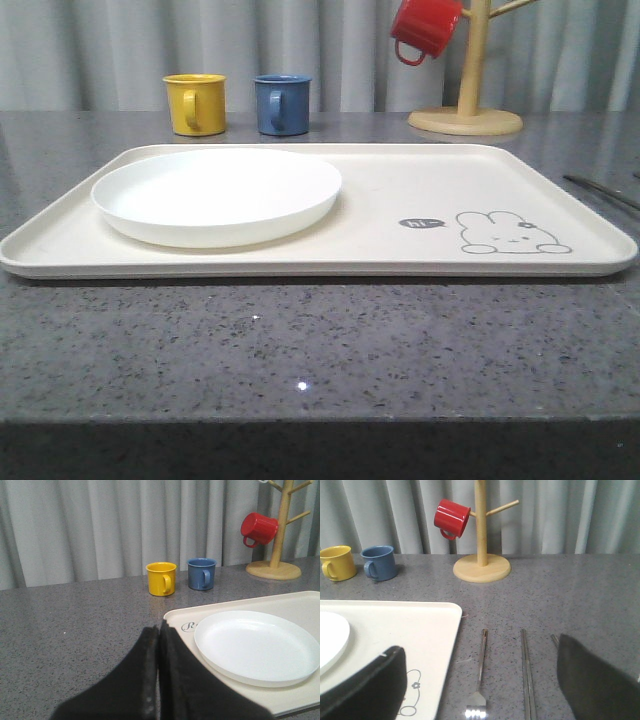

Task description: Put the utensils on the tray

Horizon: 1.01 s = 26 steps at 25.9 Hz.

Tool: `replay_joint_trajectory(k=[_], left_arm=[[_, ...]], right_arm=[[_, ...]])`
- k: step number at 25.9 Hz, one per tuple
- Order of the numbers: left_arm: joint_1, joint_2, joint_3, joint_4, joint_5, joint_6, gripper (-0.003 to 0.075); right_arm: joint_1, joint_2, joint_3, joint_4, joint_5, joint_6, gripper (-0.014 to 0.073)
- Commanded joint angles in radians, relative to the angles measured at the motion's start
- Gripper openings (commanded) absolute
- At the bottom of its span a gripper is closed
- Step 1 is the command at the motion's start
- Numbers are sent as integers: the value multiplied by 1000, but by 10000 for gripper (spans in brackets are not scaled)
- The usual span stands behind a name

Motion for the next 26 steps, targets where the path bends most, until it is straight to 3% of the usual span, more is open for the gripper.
replay_joint_trajectory(k=[1,15,26], left_arm=[[3,10,-26,-7,-79,-12,-18],[3,10,-26,-7,-79,-12,-18],[3,10,-26,-7,-79,-12,-18]], right_arm=[[-6,16,-37,-6,-87,-9,634],[-6,31,-41,4,-59,-9,634],[-6,397,-202,-13,141,-9,634]])
